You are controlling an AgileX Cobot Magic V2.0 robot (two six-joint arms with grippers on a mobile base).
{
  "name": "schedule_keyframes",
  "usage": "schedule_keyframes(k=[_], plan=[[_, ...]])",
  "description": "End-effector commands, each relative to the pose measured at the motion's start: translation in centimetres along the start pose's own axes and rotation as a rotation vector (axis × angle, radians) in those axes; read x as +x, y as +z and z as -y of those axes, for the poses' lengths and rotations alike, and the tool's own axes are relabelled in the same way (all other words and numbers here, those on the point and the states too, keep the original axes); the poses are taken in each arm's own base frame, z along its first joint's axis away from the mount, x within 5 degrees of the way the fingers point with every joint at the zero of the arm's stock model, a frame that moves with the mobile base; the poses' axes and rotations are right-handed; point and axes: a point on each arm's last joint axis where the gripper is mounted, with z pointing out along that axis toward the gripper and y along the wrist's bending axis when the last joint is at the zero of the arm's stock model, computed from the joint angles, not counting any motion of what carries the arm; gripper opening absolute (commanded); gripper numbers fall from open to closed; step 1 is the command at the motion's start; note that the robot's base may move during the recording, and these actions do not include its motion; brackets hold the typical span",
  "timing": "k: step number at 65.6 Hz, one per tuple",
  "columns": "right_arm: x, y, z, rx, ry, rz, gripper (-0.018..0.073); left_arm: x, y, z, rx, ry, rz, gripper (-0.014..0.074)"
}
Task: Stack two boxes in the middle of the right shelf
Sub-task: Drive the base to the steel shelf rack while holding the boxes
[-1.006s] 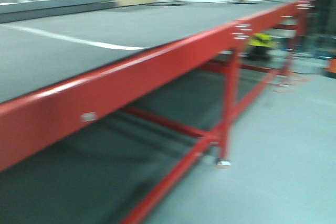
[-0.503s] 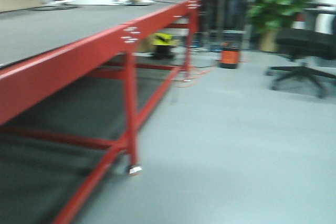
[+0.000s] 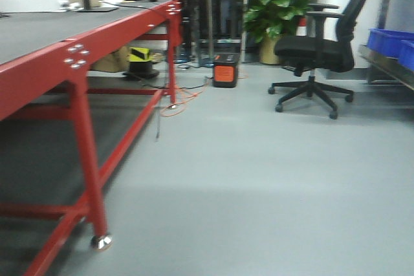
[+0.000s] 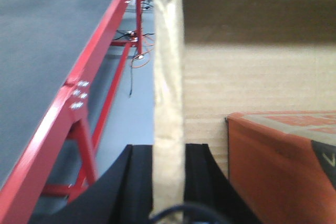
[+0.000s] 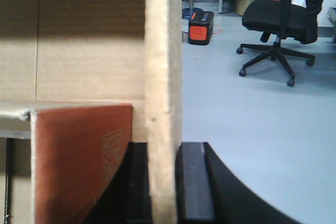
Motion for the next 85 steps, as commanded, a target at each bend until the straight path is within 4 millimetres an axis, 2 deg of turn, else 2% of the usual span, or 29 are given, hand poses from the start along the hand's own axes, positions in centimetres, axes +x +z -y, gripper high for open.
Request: schedule_keyframes(k=[1,27,61,85], plan=[[-1.3,-1.0,0.4,0.002,-0.012,0.081,-0.0151,-0.8,-0.6,-0.8,-0.034,0.023,0.051,-0.0111],[-1.3,-1.0,0.4,-0.003,-0.013,0.089,-0.0151,-0.8,-0.6,-0.8,-0.034,0.023,0.051,-0.0111],[-2.6,-1.2,-0.5,-0.100,-0.017,0.234,-0.0151,-0.8,-0.6,-0.8,-0.034,0.023,0.051,-0.0111],[-2.9,-1.3,-0.7,-0.117,-0.017,0.259,-0.0151,-0.8,-0.6,-0.8,-0.034,0.023,0.051,-0.0111]])
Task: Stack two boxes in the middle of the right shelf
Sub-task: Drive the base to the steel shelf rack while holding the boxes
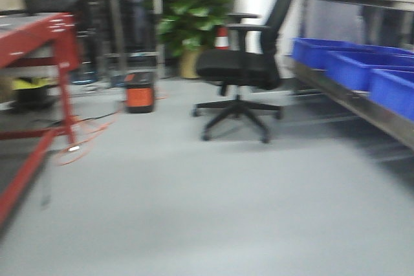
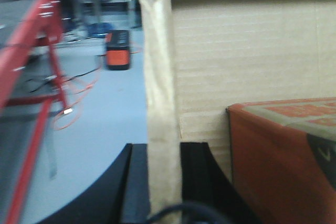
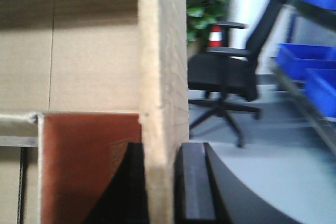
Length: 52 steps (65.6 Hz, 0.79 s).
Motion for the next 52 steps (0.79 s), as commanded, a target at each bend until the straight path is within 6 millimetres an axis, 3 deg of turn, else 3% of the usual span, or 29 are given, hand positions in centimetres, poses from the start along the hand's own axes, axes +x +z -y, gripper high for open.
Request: schedule_keyframes(k=[1,52], plan=[[-1.99,-1.32,-0.15,-0.053,0.003,0.137,-0.0151,-0.53,-0.35,-0.46,-0.018,0.011,0.030,-0.0111],[-2.01,-1.33,-0.16,-0.054,0.003,0.139,-0.0151,-0.53,-0.35,-0.46,-0.018,0.011,0.030,-0.0111]])
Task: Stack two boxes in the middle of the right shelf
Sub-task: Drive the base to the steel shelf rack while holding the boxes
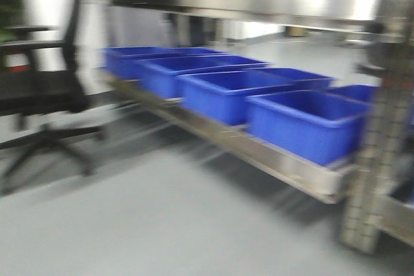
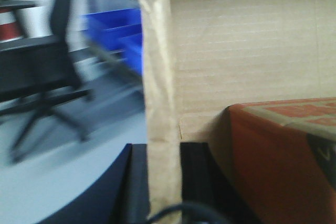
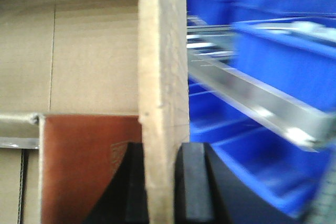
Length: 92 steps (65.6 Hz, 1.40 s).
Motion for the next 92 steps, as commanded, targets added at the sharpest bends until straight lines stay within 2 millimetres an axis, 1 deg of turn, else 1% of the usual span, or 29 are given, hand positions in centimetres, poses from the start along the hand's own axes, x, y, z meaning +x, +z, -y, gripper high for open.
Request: schedule_keyframes(k=[1,92], plan=[[-1.95,-1.31,-0.13,-0.050,0.005,0.132,-0.0151,-0.53,-0.35,-0.46,-0.018,0.011,0.030,-0.0111],[-2.41,-1.41,-0.44,-0.084,0.004,0.183,-0.0151,-0.53,-0.35,-0.46,-0.018,0.011,0.030,-0.0111]])
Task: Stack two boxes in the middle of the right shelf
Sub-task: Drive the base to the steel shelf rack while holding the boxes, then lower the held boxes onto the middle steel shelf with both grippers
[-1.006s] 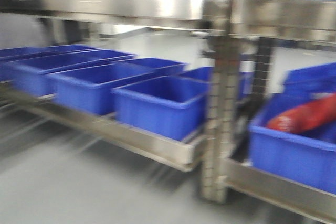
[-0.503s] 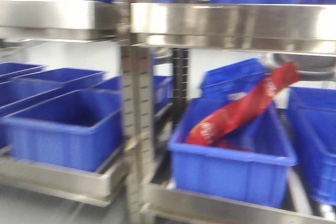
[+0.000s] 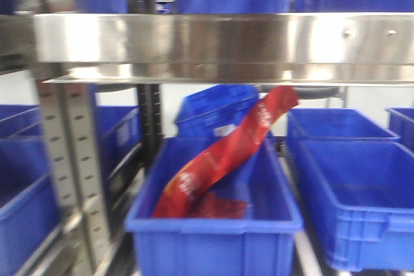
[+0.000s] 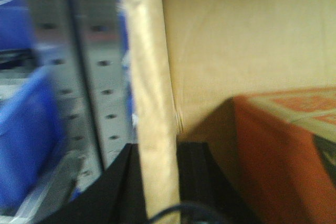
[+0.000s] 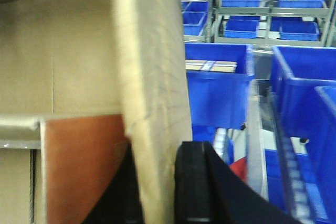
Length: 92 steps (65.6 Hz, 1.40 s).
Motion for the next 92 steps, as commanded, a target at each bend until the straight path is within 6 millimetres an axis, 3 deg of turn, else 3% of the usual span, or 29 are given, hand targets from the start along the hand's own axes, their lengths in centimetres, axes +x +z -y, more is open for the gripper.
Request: schedule_keyframes(k=[1,92], plan=[[-2.23,-1.34,-0.29,-0.065,0.002,0.159,-0.0151,-0.81,-0.37,-0.23,0.009,0.010,0.063,-0.0111],[-2.44,-1.22,-0.54,-0.088,0.001,0.191,-0.0151,-0.81,-0.37,-0.23,0.009,0.010,0.063,-0.0111]])
